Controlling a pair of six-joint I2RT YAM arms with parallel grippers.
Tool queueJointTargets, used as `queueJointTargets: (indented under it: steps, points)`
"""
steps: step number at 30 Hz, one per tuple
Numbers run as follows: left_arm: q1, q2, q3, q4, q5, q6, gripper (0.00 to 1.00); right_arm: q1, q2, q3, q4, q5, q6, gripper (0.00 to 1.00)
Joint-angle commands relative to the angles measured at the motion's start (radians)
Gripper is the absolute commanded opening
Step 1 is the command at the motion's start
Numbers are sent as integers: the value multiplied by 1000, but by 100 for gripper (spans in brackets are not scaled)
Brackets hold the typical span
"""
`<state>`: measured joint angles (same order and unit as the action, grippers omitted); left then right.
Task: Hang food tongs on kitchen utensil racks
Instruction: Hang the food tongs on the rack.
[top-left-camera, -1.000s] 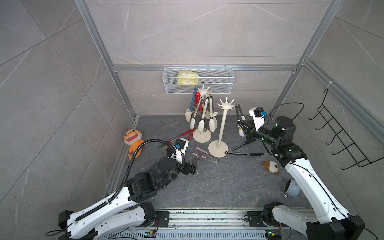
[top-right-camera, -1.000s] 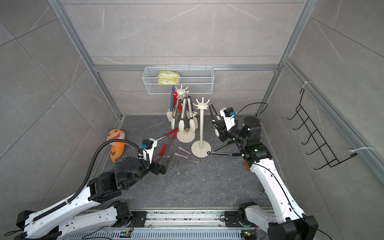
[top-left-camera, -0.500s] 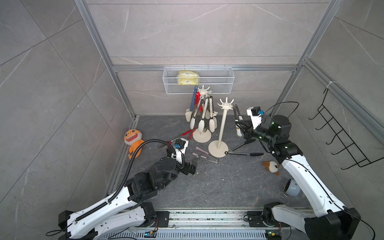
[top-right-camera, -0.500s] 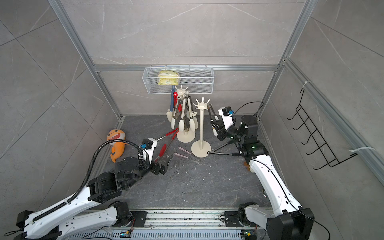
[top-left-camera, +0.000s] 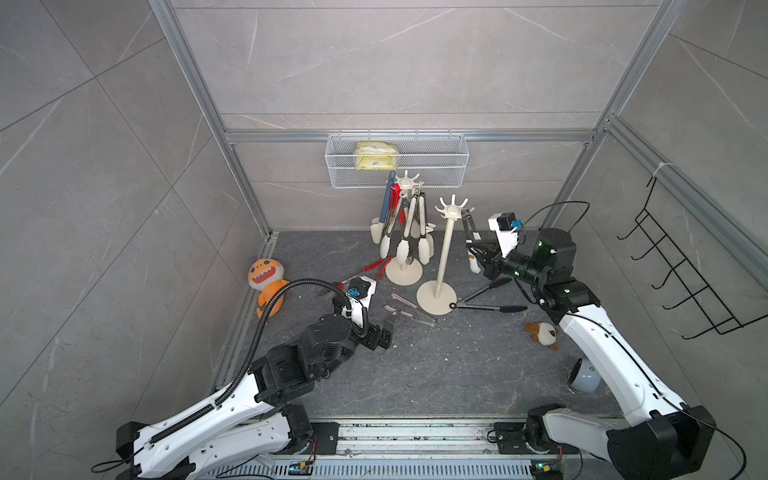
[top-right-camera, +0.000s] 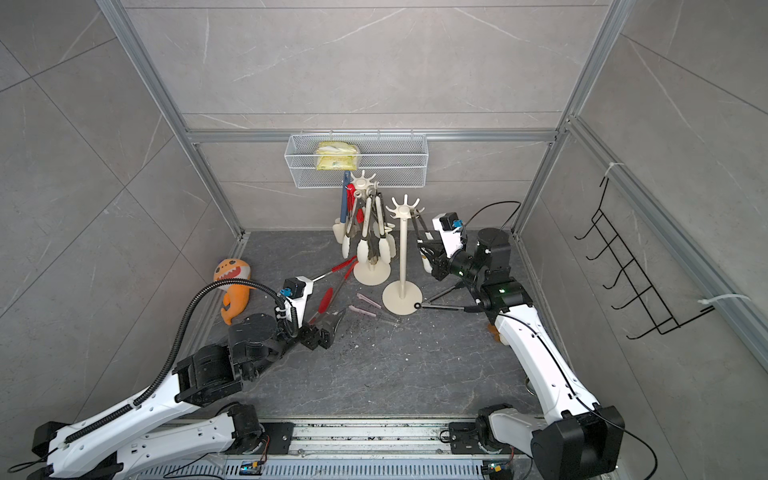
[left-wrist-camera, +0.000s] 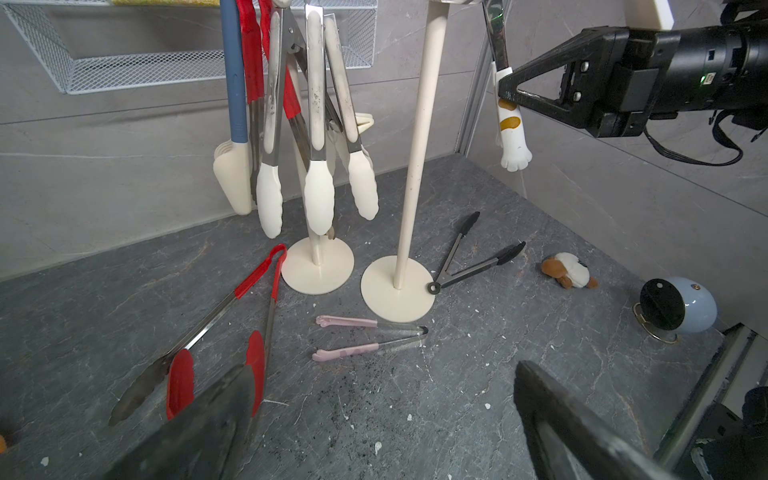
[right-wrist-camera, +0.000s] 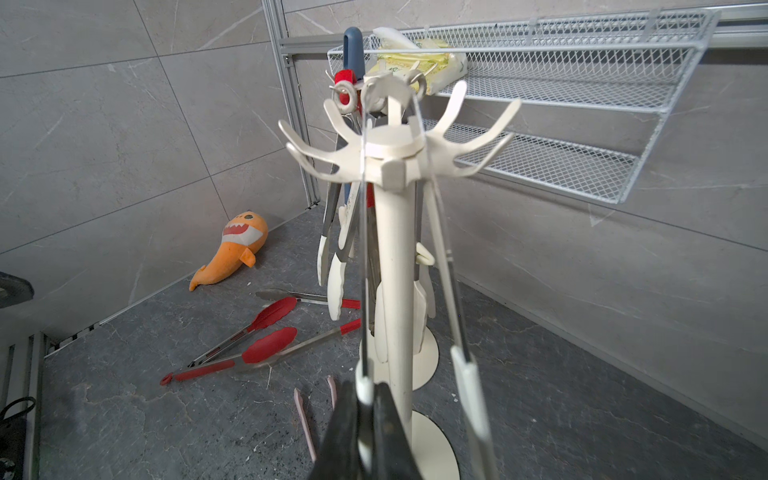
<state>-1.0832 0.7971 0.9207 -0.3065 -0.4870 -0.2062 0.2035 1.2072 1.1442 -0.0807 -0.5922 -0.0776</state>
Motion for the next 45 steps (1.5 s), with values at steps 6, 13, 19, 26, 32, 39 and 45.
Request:
queueJointTargets:
  steps: [6, 13, 19, 26, 32, 39, 45]
  points:
    - [-1, -16, -6, 32, -6, -3, 100, 6, -17, -14, 15, -18, 4, 0]
    - [-1, -16, -6, 31, -2, -7, 100, 7, -27, -30, 2, -19, 1, 0]
    - [0, -18, -6, 28, 1, -10, 100, 7, -28, -34, -16, -17, -5, 1]
    - [-1, -19, -6, 24, 0, -14, 100, 7, -23, -31, -31, -18, -4, 9]
    - [0, -19, -4, 25, 1, -10, 100, 7, -24, -26, -42, -8, -6, 20]
    - [0, -18, -3, 27, 2, -9, 100, 7, -28, -23, -57, 10, -5, 31]
    - [-1, -18, 5, 28, 6, -6, 100, 7, -49, -33, -84, 39, -32, 39]
